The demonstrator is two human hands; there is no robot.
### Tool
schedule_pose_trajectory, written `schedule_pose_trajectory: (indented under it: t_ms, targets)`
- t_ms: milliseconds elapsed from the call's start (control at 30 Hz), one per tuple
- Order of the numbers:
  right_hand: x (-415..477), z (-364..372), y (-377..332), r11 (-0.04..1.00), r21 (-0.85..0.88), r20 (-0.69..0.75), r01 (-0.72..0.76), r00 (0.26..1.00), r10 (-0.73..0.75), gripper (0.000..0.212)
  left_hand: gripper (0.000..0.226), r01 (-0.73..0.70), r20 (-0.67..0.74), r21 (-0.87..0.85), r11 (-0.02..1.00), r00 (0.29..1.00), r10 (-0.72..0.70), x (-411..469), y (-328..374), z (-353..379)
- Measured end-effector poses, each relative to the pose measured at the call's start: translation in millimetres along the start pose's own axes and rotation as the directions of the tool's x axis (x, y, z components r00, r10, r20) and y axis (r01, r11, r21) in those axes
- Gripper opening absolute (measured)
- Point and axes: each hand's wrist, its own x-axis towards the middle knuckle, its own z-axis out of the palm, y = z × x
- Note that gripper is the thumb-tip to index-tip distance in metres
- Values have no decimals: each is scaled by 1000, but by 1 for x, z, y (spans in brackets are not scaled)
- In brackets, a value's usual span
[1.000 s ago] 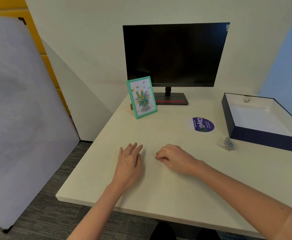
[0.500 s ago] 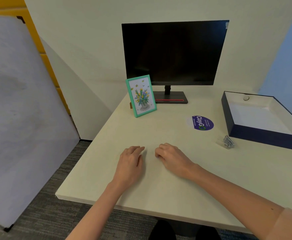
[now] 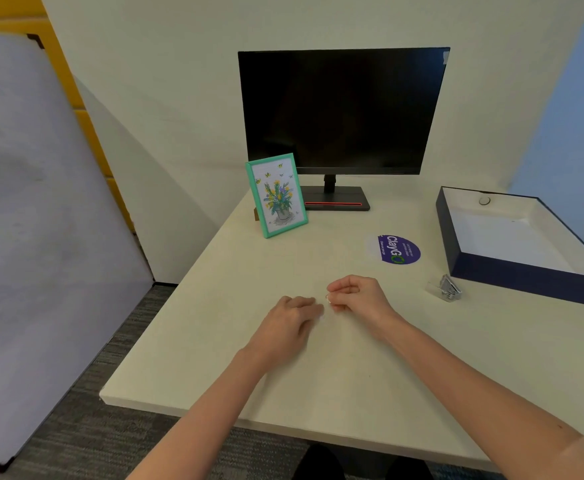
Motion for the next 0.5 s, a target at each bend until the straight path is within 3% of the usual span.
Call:
schedule_pose_trajectory:
  t_ms: [167, 500]
  targets:
    - [-1, -9, 1, 999, 48, 1, -12, 1000, 12, 14, 45, -103, 152, 90, 991, 984, 88, 3, -4, 0]
    - [-4, -16, -3, 992, 123, 11, -28, 1000, 27, 15, 31, -196, 200, 135, 971, 965, 167, 12, -8, -13]
